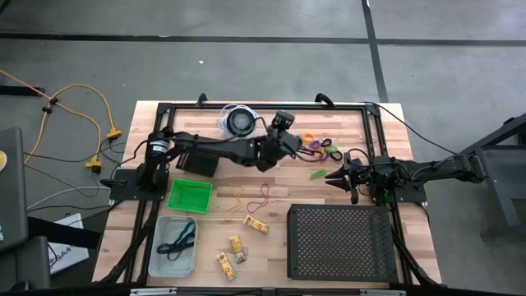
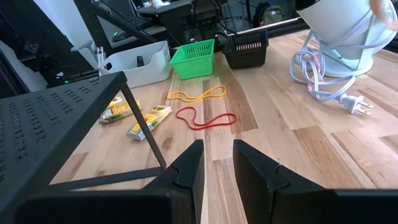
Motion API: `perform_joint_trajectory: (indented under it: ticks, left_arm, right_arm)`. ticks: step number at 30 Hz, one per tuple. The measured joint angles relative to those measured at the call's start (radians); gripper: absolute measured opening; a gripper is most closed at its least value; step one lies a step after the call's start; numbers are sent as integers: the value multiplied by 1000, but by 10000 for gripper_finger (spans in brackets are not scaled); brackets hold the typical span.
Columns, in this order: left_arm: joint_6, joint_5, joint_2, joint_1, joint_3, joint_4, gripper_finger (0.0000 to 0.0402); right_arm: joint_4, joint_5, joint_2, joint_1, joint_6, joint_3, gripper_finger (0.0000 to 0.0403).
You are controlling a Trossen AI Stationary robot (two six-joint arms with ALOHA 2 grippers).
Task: Pick & Place Office Desk Supplies
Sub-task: Put the beige rubber band into the gray bin
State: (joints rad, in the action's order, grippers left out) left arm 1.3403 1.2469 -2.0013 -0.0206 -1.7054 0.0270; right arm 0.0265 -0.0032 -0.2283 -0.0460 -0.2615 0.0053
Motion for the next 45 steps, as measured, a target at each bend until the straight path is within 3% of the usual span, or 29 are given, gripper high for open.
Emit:
perform_joint_trajectory:
  ticks: [6,28,45]
  left_arm:
    - [115,147,10,72,-1,-156,0]
    - [92,170,82,300,-1,-110,0]
    - [-110,238,110,583,-1,157,0]
  right_arm:
    - [0,0,0,0,0,0,73]
    - [0,0,0,0,0,0,73]
    - [0,0,0,0,0,0,73]
